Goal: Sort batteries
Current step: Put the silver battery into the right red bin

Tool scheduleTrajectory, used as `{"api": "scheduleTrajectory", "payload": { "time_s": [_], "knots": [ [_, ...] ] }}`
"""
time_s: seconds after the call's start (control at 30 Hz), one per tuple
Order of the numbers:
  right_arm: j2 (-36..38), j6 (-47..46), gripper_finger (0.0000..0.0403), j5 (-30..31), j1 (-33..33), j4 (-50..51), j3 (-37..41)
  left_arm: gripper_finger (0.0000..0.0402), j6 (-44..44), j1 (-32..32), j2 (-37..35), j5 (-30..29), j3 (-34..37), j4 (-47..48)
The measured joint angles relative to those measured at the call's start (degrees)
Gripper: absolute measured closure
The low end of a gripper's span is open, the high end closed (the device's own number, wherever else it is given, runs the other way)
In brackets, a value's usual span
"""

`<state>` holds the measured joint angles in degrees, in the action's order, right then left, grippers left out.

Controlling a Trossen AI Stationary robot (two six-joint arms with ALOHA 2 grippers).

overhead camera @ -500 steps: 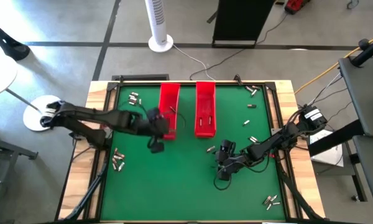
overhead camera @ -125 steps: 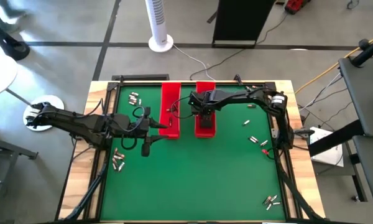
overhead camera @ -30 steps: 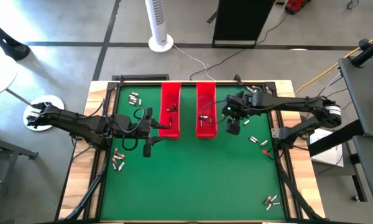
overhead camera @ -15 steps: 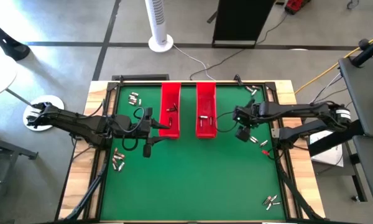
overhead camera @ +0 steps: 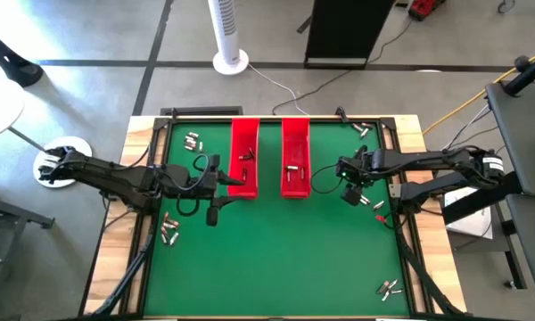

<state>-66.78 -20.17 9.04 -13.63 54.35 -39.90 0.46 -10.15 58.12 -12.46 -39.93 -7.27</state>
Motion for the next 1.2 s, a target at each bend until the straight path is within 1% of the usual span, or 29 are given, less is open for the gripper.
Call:
{"api": "scheduleTrajectory", "payload": {
  "time_s": [0.13, 0.23, 0.33, 0.43, 0.5, 0.57, 0.67, 0.97, 1.2],
  "knots": [
    [0.0, -5.5, 0.0172, -0.5, 0.0, 0.2, 0.0, 0.0252, 0.5, 0.0, 3.1, 0.0, -0.1, -0.9],
    [-0.1, -9.0, 0.0171, -2.4, 0.0, 1.9, 0.0, 0.0252, 1.8, 0.0, 5.6, 0.0, -0.8, -2.4],
    [-0.8, -10.0, 0.0171, -4.6, 0.0, 3.7, 0.0, 0.0252, 2.4, 0.0, 7.7, 0.0, -2.0, -2.4],
    [-2.2, -10.5, 0.0175, -5.1, 0.0, 4.4, 0.0, 0.0252, 2.8, 0.0, 9.7, 0.0, -3.7, -1.5],
    [-3.5, -10.6, 0.0179, -6.2, 0.0, 4.6, 0.0, 0.0252, 3.7, 0.0, 10.7, 0.0, -4.9, -1.3],
    [-4.9, -9.7, 0.0184, -8.6, 0.0, 4.9, 0.0, 0.0252, 3.9, 0.0, 11.4, 0.1, -6.2, -0.7],
    [-7.3, -8.7, 0.0190, -11.1, 0.0, 5.6, 0.0, 0.0252, 3.9, 0.0, 12.0, 1.4, -7.4, 1.3],
    [-14.6, -5.3, 0.0210, -10.6, -0.1, 4.6, 0.0, 0.0252, 3.7, 0.0, 12.3, 1.5, -7.8, 1.5],
    [-15.8, -4.6, 0.0236, -10.6, 0.0, 3.4, 0.0, 0.0252, 3.7, 0.0, 12.2, 1.5, -7.8, 1.9]
  ]
}}
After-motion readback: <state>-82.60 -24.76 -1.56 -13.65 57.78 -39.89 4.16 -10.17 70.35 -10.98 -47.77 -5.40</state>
